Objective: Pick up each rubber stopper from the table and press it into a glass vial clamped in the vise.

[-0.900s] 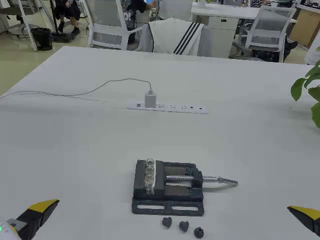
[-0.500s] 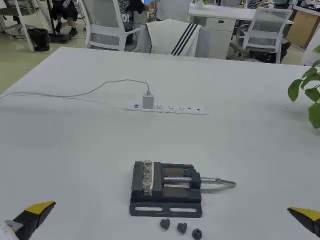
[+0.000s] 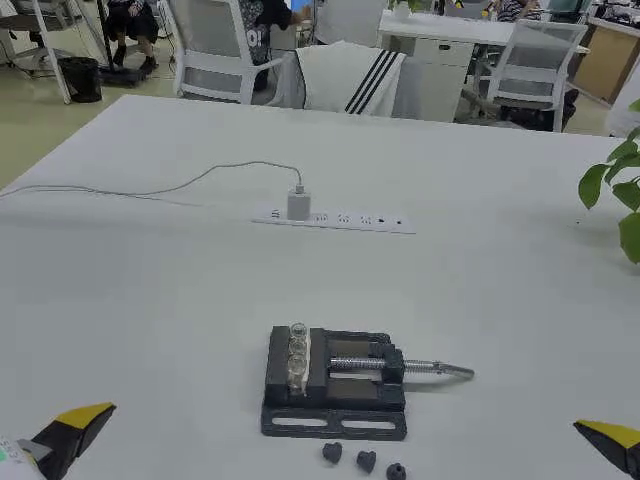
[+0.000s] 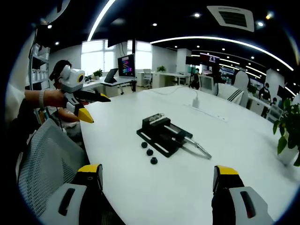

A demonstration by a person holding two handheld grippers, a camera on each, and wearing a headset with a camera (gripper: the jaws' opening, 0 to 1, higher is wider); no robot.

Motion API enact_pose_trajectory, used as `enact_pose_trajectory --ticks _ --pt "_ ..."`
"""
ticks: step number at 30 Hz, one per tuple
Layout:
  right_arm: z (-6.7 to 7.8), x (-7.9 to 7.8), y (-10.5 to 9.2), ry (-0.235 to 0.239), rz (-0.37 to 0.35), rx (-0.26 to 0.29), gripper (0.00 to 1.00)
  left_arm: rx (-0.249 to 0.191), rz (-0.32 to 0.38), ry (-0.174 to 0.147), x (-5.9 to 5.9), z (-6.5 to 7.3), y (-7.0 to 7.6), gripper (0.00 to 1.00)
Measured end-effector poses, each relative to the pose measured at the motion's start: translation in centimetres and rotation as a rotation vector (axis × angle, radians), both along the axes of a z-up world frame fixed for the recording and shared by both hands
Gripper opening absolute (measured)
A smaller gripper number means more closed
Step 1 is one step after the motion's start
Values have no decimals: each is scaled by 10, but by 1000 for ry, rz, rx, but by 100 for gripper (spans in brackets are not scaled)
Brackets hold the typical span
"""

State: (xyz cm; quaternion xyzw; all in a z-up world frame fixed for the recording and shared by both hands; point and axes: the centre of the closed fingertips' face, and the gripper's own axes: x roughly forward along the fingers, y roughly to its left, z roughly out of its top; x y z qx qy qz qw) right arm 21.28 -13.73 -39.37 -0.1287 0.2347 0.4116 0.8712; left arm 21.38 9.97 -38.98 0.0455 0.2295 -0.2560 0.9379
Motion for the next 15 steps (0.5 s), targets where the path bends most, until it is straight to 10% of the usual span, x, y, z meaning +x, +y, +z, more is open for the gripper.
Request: enact_pose_trajectory --ticks 15 --pt "-4 9 9 -8 47 -39 94 13 -2 -5 -2 0 4 99"
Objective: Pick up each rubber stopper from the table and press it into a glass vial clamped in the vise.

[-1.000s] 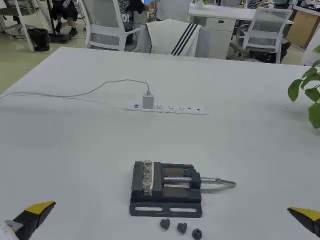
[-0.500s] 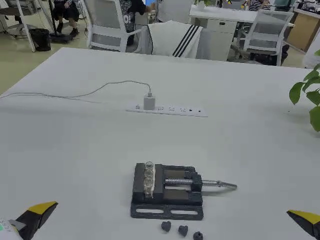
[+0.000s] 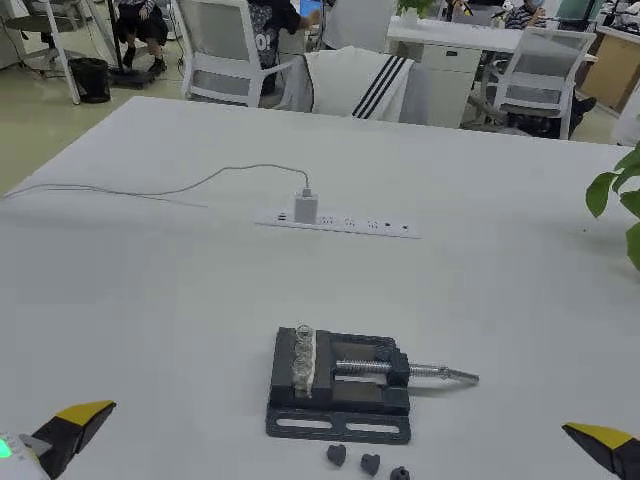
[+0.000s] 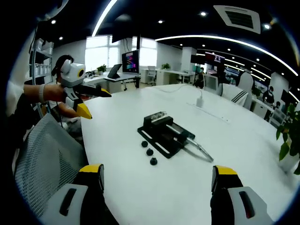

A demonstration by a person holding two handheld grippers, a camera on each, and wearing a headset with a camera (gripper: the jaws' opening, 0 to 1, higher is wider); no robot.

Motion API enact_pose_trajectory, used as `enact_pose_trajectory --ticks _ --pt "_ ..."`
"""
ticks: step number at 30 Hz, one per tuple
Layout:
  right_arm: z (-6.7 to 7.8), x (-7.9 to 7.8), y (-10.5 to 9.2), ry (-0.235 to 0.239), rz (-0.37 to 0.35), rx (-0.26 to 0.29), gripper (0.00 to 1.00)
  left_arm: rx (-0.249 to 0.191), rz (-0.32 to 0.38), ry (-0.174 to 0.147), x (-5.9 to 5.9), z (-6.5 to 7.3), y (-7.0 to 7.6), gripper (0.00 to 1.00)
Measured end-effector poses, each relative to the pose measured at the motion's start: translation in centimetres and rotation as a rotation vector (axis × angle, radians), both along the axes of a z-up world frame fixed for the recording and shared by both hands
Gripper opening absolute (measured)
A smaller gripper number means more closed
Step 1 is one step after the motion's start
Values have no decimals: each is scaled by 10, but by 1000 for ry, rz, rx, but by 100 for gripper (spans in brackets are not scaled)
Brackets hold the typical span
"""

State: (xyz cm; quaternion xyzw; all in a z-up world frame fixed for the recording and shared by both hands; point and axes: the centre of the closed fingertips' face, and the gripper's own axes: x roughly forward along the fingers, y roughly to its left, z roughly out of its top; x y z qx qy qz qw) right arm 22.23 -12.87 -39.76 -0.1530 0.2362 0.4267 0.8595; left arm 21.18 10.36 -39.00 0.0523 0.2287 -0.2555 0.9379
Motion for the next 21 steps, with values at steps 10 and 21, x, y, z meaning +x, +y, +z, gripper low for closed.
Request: enact_pose_trajectory --ticks 10,21 --pt "1 18 22 -38 68 -22 90 19 -11 -6 0 -1 2 99" --pt "-19 27 49 -35 156 -75 82 34 -16 1 -4 -7 5 99"
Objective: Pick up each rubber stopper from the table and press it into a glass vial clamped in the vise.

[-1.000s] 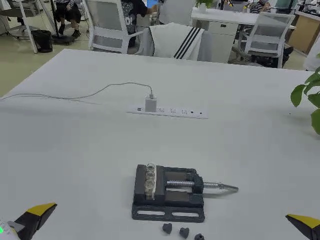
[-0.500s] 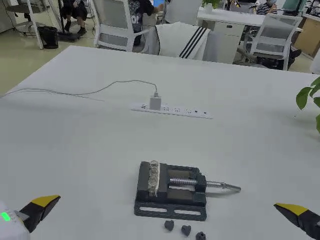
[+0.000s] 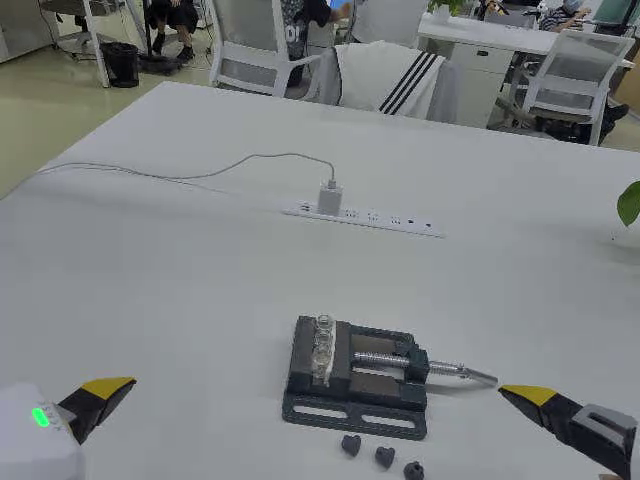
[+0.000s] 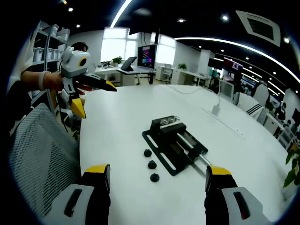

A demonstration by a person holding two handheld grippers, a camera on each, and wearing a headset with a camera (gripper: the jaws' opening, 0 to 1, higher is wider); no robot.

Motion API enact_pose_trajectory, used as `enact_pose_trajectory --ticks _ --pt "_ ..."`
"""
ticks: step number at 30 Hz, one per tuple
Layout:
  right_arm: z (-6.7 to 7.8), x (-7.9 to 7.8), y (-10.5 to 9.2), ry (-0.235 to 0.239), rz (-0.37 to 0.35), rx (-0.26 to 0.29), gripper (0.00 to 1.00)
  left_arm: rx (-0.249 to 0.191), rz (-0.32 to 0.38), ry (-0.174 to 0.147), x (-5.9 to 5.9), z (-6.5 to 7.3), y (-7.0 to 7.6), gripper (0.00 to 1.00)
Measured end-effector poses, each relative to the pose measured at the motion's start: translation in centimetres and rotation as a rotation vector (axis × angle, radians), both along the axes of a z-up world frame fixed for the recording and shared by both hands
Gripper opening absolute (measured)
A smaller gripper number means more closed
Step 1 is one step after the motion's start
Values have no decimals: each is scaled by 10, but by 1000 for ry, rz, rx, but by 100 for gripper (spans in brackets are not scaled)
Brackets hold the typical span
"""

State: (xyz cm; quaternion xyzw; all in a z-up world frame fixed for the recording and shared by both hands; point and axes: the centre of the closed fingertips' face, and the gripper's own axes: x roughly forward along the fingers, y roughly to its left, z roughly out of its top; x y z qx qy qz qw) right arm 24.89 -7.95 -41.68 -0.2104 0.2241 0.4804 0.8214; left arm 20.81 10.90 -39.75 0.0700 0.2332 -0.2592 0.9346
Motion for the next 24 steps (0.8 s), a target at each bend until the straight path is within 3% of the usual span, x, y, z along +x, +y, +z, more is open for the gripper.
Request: enact_pose_trajectory --ticks 12,24 --pt "-24 10 17 11 37 -45 66 0 14 1 -2 -1 5 99" --pt "-49 12 30 72 57 -77 43 0 28 14 -7 -7 10 99"
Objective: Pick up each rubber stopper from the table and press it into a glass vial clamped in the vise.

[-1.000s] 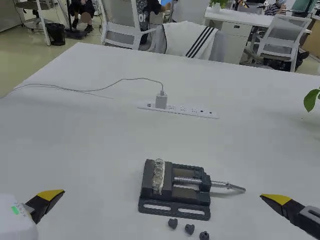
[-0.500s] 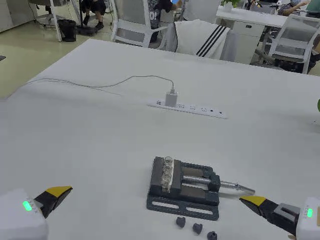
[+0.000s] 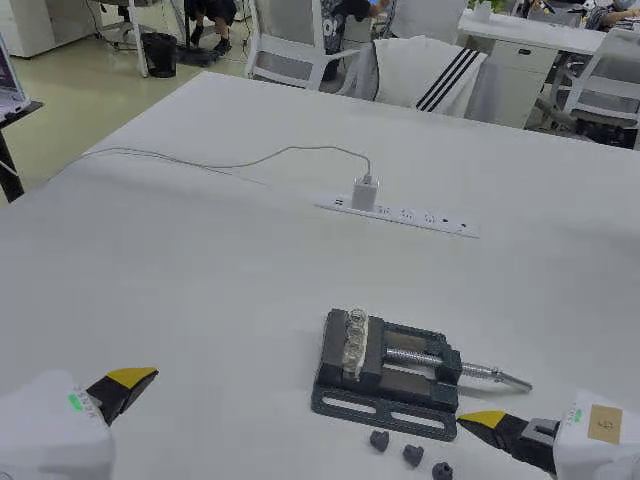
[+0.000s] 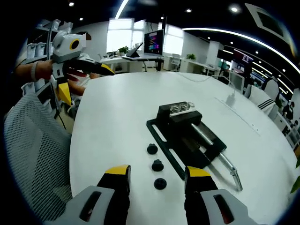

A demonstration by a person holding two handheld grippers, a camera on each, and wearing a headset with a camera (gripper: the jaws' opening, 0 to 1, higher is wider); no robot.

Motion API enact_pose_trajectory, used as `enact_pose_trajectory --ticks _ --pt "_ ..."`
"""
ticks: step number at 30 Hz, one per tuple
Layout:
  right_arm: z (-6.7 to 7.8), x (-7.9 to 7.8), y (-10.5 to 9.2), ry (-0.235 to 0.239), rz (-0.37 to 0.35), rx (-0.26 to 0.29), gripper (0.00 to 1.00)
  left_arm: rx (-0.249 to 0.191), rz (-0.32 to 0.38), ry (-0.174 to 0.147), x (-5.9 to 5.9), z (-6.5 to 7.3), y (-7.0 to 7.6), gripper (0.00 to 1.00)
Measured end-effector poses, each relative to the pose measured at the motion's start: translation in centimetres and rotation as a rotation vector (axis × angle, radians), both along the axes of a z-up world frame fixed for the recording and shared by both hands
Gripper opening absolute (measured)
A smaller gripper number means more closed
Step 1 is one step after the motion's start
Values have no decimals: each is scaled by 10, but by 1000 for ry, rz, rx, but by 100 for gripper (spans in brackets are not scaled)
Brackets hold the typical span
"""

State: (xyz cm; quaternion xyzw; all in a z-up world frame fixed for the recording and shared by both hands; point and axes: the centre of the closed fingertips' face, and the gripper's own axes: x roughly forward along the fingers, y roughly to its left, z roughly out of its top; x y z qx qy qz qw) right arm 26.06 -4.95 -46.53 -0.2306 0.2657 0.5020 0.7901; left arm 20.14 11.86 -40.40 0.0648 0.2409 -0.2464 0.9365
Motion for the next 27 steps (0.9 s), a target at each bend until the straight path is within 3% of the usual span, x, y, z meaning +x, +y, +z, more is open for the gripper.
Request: enact_pose_trajectory --ticks 13,27 --pt "-14 3 5 31 2 -28 24 -8 5 8 -1 -4 1 99" --pt "-19 5 7 40 11 -47 14 -15 7 21 -2 -10 1 99"
